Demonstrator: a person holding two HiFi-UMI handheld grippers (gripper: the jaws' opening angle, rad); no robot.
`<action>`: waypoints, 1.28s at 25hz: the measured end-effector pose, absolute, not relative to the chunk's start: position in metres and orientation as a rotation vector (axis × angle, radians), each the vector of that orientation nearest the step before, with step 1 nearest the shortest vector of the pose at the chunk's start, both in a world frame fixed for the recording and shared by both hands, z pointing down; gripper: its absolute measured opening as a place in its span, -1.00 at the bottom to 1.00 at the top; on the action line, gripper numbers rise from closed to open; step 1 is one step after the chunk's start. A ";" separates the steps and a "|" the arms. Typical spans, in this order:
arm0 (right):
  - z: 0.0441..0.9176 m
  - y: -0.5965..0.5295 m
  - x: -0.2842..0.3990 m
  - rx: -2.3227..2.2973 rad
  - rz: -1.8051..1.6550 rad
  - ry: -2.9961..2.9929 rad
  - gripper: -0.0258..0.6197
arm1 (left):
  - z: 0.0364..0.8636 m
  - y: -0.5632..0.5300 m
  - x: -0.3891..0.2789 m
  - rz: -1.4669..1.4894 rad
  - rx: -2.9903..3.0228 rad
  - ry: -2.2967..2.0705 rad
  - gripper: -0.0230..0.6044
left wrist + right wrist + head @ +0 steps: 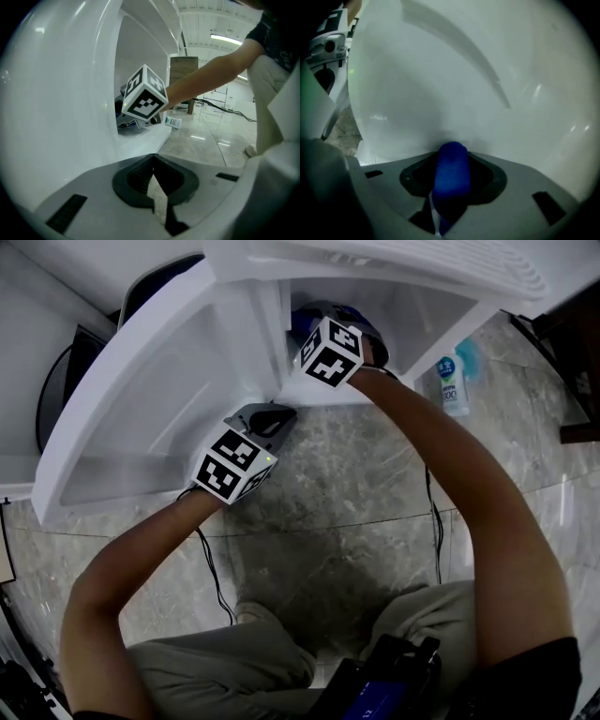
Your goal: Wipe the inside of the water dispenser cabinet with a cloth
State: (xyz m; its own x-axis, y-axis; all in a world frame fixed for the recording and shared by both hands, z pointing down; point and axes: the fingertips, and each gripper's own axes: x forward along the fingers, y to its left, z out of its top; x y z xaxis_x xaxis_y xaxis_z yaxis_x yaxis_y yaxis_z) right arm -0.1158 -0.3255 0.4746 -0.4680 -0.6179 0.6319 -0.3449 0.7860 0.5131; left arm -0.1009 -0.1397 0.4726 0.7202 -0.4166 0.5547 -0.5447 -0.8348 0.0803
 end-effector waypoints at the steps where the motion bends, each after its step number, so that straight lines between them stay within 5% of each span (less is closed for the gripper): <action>1: 0.475 -0.323 -0.116 0.705 -0.402 -2.102 -0.50 | 0.472 -0.142 -0.099 0.769 2.683 -0.767 -0.90; 32: 0.478 -0.346 -0.115 0.718 -0.387 -2.070 -0.53 | 0.462 -0.147 -0.095 0.679 2.620 -0.747 -0.90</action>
State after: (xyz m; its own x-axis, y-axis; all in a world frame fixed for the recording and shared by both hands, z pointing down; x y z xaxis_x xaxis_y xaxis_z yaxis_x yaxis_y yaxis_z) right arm -0.1153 -0.3464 0.4778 -0.4413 -0.6208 0.6479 -0.3446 0.7839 0.5164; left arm -0.0946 -0.1468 0.4617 0.7486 -0.4038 0.5260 -0.5623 -0.8069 0.1808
